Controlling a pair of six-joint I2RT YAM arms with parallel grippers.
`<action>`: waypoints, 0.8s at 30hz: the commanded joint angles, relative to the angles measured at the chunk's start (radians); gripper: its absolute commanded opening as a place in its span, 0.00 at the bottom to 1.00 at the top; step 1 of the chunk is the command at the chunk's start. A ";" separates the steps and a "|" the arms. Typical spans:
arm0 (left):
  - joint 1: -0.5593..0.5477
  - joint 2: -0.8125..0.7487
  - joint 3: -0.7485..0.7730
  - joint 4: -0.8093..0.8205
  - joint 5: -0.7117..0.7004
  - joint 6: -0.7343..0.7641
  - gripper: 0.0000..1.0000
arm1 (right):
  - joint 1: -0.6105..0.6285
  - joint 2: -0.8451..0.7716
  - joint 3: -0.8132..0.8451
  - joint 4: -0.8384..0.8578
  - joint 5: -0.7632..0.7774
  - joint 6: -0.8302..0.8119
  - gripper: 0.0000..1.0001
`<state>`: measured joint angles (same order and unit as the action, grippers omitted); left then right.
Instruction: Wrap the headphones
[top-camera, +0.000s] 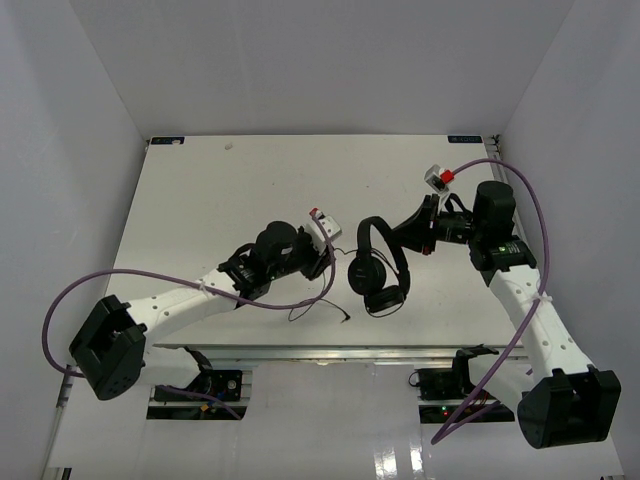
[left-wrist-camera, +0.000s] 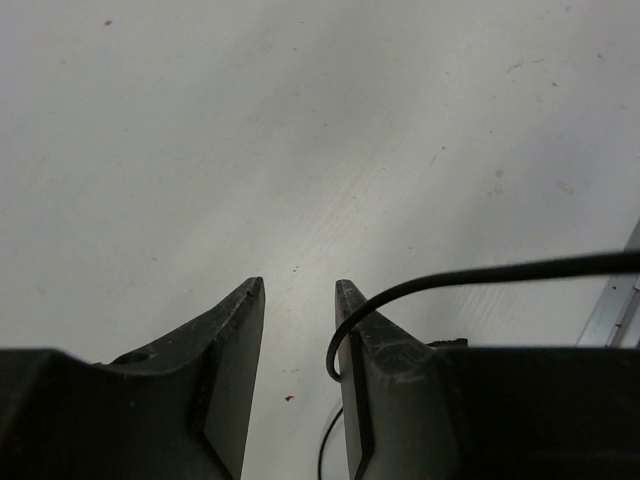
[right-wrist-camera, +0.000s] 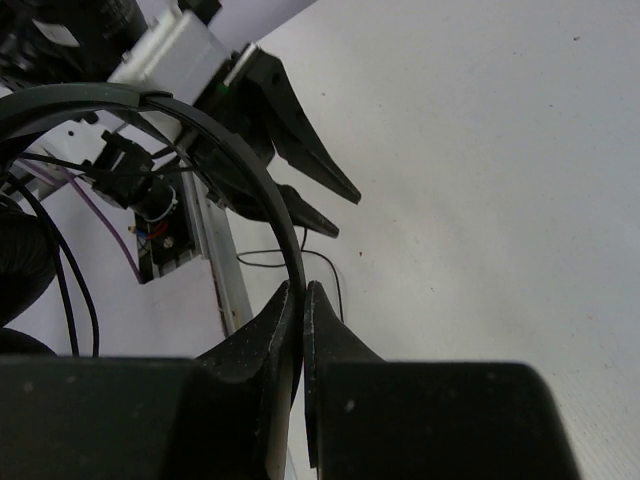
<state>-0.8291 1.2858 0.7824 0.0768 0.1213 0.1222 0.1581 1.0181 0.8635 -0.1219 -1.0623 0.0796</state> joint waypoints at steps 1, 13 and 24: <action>0.002 -0.050 -0.077 0.266 0.145 -0.131 0.49 | 0.000 0.008 0.077 0.154 -0.079 0.205 0.08; 0.003 0.073 -0.218 0.608 0.313 -0.293 0.59 | -0.002 0.046 0.181 0.272 -0.042 0.460 0.08; 0.003 0.155 -0.258 0.614 0.350 -0.306 0.21 | -0.015 0.099 0.265 0.272 0.031 0.597 0.08</action>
<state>-0.8284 1.4140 0.5373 0.6458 0.4460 -0.1664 0.1528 1.1065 1.0761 0.1108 -1.0627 0.5662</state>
